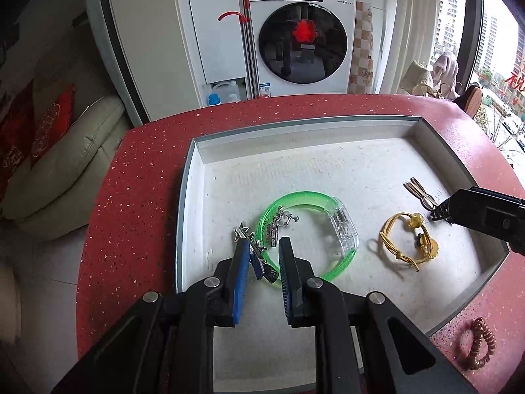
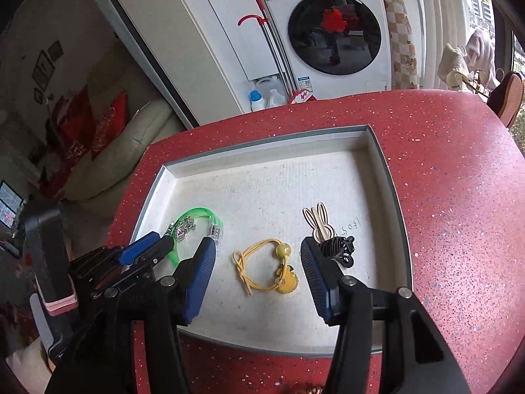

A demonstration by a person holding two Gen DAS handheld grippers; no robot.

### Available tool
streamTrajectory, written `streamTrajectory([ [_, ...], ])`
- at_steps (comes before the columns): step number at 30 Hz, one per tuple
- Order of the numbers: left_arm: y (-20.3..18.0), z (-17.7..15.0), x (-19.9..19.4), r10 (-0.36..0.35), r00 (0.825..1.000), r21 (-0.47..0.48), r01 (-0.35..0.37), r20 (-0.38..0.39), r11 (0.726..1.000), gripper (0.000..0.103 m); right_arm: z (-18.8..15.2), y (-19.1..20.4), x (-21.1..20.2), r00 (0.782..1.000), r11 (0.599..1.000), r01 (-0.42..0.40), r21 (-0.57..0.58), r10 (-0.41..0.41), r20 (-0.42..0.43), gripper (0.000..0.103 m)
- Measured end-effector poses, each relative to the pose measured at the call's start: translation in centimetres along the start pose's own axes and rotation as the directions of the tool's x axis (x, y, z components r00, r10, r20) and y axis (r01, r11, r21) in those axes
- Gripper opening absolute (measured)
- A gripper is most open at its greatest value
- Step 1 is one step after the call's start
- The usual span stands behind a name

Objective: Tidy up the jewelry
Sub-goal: 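Open both tools to release the spiked clip and cord bracelet in the tray, then move both tools back over the heart pendant and coil hair tie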

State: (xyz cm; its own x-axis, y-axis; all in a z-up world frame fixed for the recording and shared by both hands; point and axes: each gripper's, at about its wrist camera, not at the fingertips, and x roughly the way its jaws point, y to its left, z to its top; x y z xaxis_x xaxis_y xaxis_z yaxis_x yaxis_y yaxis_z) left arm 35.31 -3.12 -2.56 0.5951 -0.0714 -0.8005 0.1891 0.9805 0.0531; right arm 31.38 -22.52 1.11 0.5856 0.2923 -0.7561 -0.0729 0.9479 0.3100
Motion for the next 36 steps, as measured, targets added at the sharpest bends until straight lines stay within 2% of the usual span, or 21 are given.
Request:
streamTrajectory([
  [1,0.1,-0.1,-0.1,-0.001,1.000,-0.006,0.001,0.006,1.000,0.089,-0.1,0.0,-0.2,1.000,1.000,-0.002,0.005,0.002,0.003,0.059],
  [2,0.1,-0.2,-0.4,0.004,1.000,-0.014,-0.004,0.029,1.000,0.100,-0.2,0.0,-0.4,1.000,1.000,-0.008,0.011,0.007,0.005,0.059],
  [3,0.1,-0.1,-0.8,0.007,0.999,-0.014,-0.006,0.052,1.000,0.100,-0.2,0.0,-0.6,1.000,1.000,-0.013,0.019,0.012,0.007,0.059],
  [7,-0.3,0.1,-1.2,-0.002,0.999,-0.002,0.002,0.051,1.000,0.100,-0.5,-0.3,-1.2,1.000,0.999,-0.013,0.033,0.013,0.012,0.061],
  [16,0.3,0.0,-4.1,-0.012,0.994,-0.047,0.017,0.105,0.999,0.103,-1.6,-0.5,-2.3,0.999,0.998,-0.033,0.051,0.032,0.019,0.080],
  [21,0.4,-0.5,-5.8,-0.026,0.992,-0.054,0.033,0.120,0.998,0.103,-2.1,-0.2,-3.4,0.998,0.997,-0.052,0.050,0.050,0.043,0.084],
  [22,0.4,-0.7,-6.1,-0.033,0.992,-0.054,0.040,0.120,0.998,0.103,-2.2,-0.2,-3.7,0.997,0.997,-0.056,0.050,0.054,0.047,0.087],
  [24,0.3,-1.1,-6.7,-0.049,0.992,-0.054,0.055,0.115,0.997,0.103,-2.5,-0.2,-4.3,0.996,0.997,-0.058,0.051,0.055,0.068,0.101],
  [25,0.3,-1.3,-6.9,-0.058,0.992,-0.053,0.064,0.112,0.997,0.103,-2.6,-0.1,-4.7,0.995,0.997,-0.061,0.048,0.057,0.085,0.103],
  [29,0.2,-2.3,-7.8,-0.075,0.992,-0.050,0.080,0.097,0.996,0.103,-2.9,0.1,-5.8,0.990,0.997,-0.064,0.042,0.058,0.130,0.103],
  [36,0.2,-3.8,-9.1,-0.064,0.994,-0.058,0.069,0.088,0.996,0.103,-3.7,0.0,-7.4,0.982,0.995,-0.088,0.053,0.078,0.173,0.103],
])
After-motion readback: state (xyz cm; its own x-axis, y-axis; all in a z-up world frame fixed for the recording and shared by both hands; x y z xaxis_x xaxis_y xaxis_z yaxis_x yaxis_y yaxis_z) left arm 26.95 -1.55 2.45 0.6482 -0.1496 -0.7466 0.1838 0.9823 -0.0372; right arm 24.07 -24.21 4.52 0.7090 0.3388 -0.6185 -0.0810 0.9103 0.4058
